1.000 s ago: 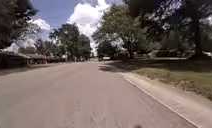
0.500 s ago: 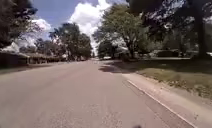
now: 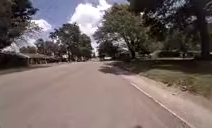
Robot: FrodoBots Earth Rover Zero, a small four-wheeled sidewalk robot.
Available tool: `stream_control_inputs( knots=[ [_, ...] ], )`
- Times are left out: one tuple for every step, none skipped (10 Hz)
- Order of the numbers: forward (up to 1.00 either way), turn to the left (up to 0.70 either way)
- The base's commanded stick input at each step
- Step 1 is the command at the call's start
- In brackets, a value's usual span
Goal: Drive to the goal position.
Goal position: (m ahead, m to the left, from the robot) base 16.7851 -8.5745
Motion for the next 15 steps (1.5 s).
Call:
stream_control_inputs(
  knots=[
    [0.7,0.0],
    [0.7,0.0],
    [0.7,0.0],
    [0.7,0.0],
    [0.7,0.0],
    [0.7,0.0],
    [0.7,0.0],
    [0.7,0.0],
    [0.7,0.0],
    [0.7,0.0],
    [0.7,0.0],
    [0.7,0.0],
    [0.7,0.0],
    [0.7,0.0],
    [0.7,0.0]
  ],
)
